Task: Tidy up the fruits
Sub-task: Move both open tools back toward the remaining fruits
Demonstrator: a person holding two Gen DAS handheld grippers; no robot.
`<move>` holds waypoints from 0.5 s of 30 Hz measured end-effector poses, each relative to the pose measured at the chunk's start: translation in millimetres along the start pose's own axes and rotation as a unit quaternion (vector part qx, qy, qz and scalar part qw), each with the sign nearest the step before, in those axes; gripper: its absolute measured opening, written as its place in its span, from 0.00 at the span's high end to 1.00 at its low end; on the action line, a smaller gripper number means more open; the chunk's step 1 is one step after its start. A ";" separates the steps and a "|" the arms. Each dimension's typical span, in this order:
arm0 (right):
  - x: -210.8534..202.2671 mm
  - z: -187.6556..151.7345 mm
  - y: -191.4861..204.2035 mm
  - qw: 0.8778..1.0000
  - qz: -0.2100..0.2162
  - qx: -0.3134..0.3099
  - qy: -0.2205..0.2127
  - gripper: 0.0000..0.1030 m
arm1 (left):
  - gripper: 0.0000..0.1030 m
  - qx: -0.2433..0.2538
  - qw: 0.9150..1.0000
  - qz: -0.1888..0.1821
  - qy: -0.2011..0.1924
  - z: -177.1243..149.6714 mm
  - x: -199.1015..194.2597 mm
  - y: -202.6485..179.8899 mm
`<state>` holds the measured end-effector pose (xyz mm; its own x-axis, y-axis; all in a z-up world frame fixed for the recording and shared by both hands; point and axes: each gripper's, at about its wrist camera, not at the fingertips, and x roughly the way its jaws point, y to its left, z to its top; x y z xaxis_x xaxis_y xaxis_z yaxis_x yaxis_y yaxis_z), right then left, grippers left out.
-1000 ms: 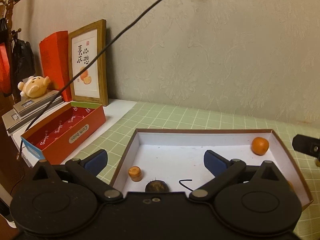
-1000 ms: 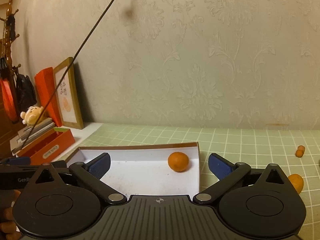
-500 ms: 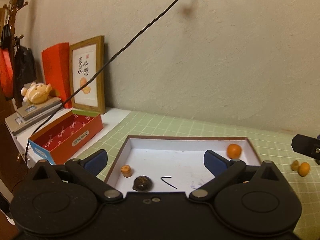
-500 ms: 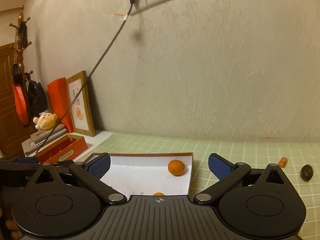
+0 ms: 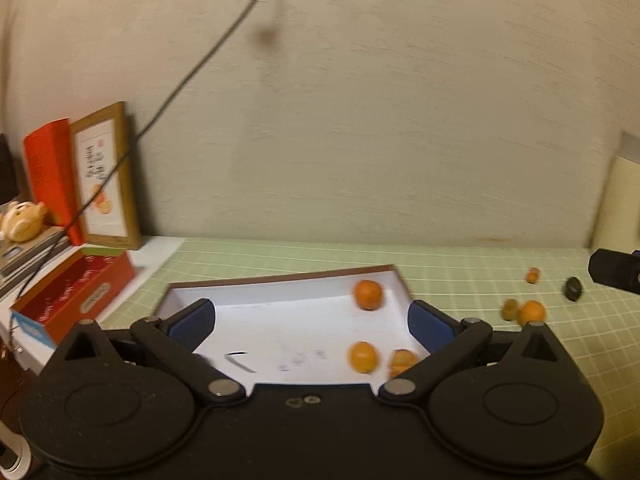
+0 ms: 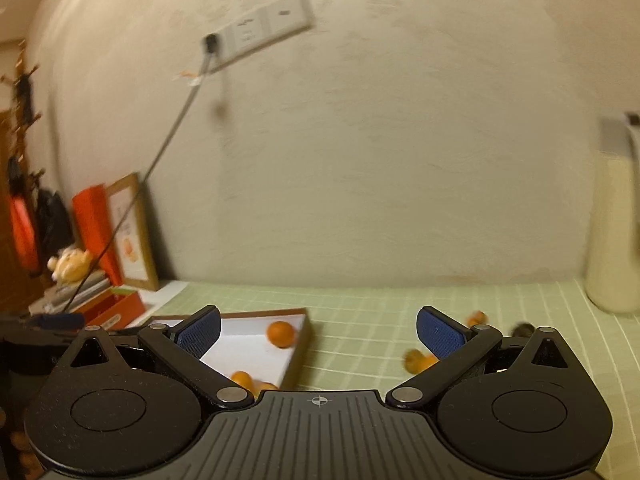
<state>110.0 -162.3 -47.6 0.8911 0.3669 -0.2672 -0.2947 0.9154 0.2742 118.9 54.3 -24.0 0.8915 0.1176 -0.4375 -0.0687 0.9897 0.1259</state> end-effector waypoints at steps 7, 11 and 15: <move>-24.3 -2.6 -44.1 0.998 -0.051 0.029 -0.002 0.00 | 0.06 0.027 0.998 -0.049 0.003 -2.2 10.9 -44.1; -32.3 -2.6 -64.1 0.996 -0.069 0.050 0.006 0.00 | 0.06 0.038 0.997 -0.073 0.009 -4.0 19.9 -68.3; -36.2 0.8 -77.4 0.993 -0.113 0.038 0.019 0.00 | 0.06 0.051 0.994 -0.093 0.013 -7.3 28.5 -91.5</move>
<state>100.8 -246.5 -58.5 0.9176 0.1599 -0.3638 -0.0600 0.9607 0.2711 147.3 -32.4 -54.6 0.8730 -0.0632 -0.4835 0.1428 0.9812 0.1295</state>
